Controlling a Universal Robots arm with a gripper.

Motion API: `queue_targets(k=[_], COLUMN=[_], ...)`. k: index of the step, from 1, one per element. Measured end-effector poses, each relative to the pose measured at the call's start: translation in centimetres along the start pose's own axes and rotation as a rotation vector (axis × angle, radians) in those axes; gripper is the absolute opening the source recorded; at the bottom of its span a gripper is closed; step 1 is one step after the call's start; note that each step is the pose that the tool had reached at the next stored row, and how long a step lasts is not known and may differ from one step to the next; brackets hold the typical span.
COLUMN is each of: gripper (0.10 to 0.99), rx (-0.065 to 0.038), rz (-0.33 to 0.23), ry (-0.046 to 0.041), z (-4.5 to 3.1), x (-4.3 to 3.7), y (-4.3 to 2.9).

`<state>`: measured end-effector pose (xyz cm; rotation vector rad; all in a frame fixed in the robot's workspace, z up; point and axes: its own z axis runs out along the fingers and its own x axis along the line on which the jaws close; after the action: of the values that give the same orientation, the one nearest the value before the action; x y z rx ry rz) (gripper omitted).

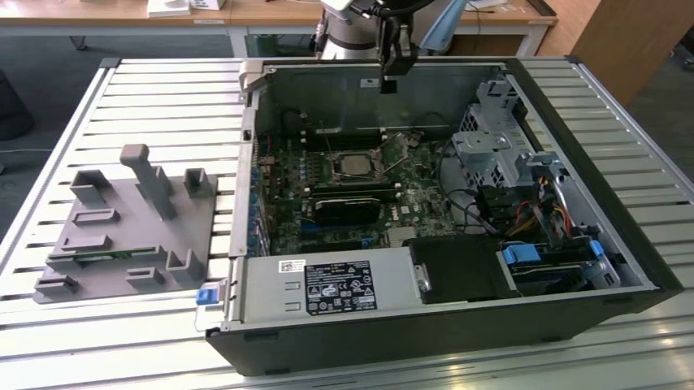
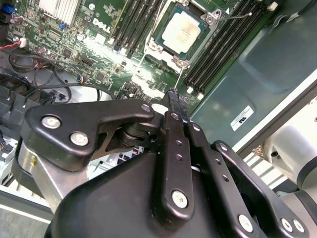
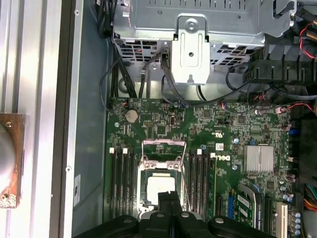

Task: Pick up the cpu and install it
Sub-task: 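Close the cpu cover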

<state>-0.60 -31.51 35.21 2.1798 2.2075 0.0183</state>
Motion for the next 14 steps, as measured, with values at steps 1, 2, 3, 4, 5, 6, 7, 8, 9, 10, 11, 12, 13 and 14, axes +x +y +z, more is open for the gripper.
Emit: queue_targets(k=[1,2,3,4,5,6,7,8,9,10,11,12,13,14], gripper=[0.106,0.106,0.106,0.106,0.106,0.106,0.106,0.106,0.106,0.106,0.106,0.106,0.106,0.106], rx=[0.0,0.0,0.0,0.0,0.0,0.0,0.0,0.0,0.0,0.0,0.0,0.0,0.0,0.0], rz=[0.0,0.0,0.0,0.0,0.0,0.0,0.0,0.0,0.0,0.0,0.0,0.0,0.0,0.0], ry=[0.0,0.0,0.0,-0.0001,-0.0001,-0.0002,-0.0001,0.0,0.0,-0.0001,-0.0001,-0.0001,0.0,-0.0001], z=[0.0,0.0,0.0,0.0,0.0,0.0,0.0,0.01,0.01,0.01,0.01,0.03,0.07,0.08], x=[0.0,0.0,0.0,0.0,0.0,0.01,0.02,0.02,0.02,0.02,0.02,0.02,0.02,0.02], y=[0.04,0.08,0.12,0.15,0.17,0.18,0.18,0.18,0.19,0.19,0.19,0.19,0.19,0.19])
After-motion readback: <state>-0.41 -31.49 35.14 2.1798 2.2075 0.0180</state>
